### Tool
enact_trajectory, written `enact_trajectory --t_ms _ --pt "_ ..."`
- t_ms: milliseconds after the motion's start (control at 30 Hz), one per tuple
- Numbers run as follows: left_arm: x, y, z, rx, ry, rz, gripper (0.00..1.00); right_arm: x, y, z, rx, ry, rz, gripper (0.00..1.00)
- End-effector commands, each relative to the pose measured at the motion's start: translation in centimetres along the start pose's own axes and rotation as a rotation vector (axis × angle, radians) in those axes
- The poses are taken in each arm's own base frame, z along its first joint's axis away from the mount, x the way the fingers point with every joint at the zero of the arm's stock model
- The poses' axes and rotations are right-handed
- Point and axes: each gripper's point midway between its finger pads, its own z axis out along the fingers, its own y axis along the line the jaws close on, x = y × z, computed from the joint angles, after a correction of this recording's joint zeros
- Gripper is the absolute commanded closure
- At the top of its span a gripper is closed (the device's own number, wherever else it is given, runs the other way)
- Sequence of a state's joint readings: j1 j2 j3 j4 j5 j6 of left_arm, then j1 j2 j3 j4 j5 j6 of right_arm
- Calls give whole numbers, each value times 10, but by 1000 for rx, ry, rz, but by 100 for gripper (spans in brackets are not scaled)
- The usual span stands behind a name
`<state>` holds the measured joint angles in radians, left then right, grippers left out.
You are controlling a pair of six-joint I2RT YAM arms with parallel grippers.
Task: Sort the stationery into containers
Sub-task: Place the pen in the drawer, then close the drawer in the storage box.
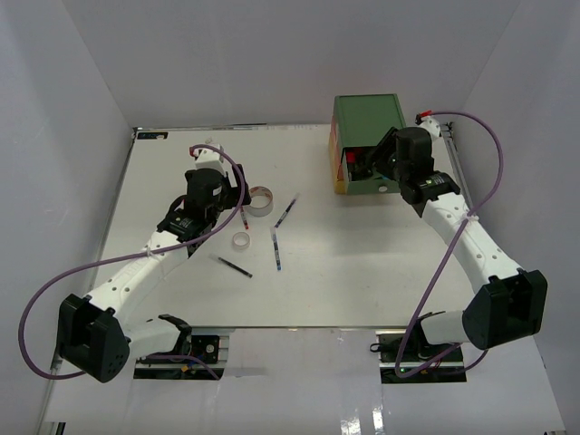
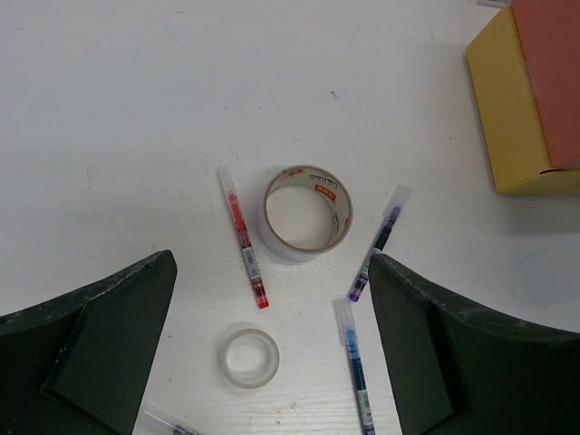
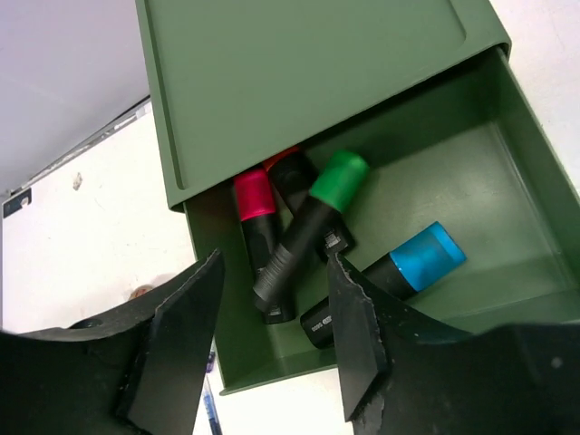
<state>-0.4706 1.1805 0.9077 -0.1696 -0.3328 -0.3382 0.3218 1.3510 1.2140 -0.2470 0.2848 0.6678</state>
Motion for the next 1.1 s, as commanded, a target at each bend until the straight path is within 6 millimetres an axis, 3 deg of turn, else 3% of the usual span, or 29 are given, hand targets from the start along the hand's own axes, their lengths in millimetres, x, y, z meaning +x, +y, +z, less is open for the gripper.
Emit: enact_trajectory --t_ms 0,200,333,367,433,567,700,967,1067 --pt "-17 1 -6 -2 -56 2 2 -1 -1 -2 0 5 -18 42" --pt "-18 2 -7 -5 -60 2 2 -14 -3 -25 -45 -38 -219 39" --pt "-17 3 -7 -8 -58 9 2 -8 -14 -47 -89 -47 -396 38" --pt "-17 4 -7 -13 -58 12 2 4 -23 -47 -82 -27 -418 38" --pt "-17 4 -7 -14 -58 12 2 8 -24 -56 -118 -38 -452 38" --pt "-18 5 -7 -18 -61 13 2 38 -44 -52 -122 5 -495 35" --pt "-18 8 -7 -33 -66 18 2 54 -45 -41 -148 41 -507 35" --pt "-20 11 -8 -47 -77 30 2 54 -38 -14 -160 27 -530 35" --pt "-20 12 -8 -49 -78 30 2 45 -32 -9 -158 -1 -533 35"
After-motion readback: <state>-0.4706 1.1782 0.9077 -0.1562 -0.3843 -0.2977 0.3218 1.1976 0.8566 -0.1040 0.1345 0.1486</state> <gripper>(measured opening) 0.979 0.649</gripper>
